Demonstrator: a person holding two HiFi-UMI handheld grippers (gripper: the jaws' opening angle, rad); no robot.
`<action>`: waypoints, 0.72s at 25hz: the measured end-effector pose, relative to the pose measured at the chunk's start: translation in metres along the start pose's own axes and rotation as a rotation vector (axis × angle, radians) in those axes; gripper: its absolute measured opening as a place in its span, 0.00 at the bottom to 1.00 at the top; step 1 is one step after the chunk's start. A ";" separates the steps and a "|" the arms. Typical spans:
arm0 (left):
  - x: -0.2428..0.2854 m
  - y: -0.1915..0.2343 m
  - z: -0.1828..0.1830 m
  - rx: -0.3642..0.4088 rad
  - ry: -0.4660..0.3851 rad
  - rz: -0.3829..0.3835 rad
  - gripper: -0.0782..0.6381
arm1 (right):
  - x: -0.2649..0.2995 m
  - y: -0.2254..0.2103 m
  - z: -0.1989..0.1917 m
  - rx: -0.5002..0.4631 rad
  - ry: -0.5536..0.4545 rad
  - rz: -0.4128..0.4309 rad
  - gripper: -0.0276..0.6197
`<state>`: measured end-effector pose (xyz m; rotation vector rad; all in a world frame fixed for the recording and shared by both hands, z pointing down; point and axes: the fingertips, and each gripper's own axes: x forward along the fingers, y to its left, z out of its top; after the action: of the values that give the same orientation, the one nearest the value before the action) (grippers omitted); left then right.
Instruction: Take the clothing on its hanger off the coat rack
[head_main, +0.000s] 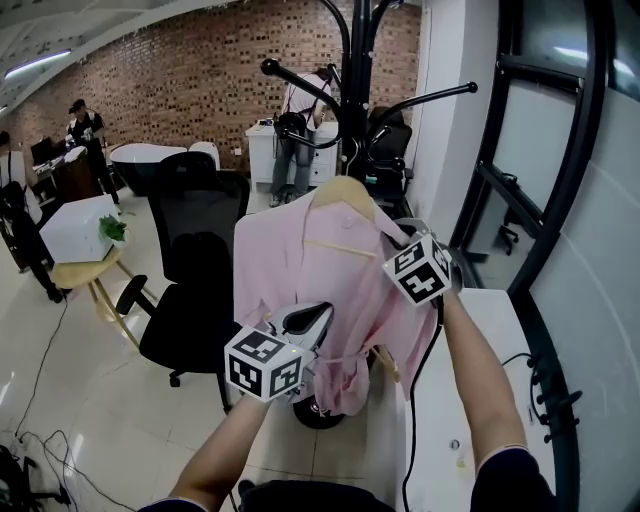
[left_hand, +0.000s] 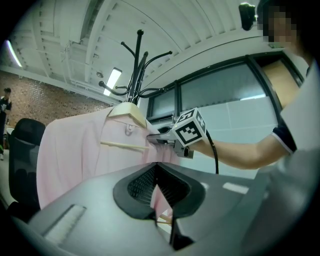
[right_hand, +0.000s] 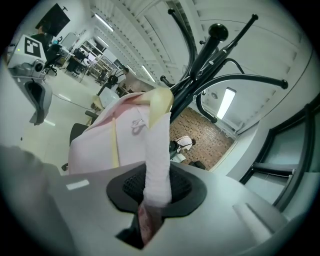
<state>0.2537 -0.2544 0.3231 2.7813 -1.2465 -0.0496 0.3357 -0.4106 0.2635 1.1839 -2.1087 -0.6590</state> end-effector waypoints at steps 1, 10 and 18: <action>-0.001 0.000 0.000 -0.001 -0.001 0.000 0.12 | 0.000 -0.002 0.001 0.000 0.002 -0.007 0.14; -0.010 -0.001 0.005 0.002 -0.010 0.002 0.12 | -0.015 -0.019 0.022 0.000 -0.018 -0.048 0.14; -0.021 -0.001 0.008 0.008 -0.025 0.018 0.12 | -0.029 -0.022 0.031 0.027 -0.033 -0.064 0.14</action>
<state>0.2398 -0.2383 0.3144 2.7840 -1.2801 -0.0781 0.3375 -0.3922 0.2193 1.2678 -2.1202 -0.6855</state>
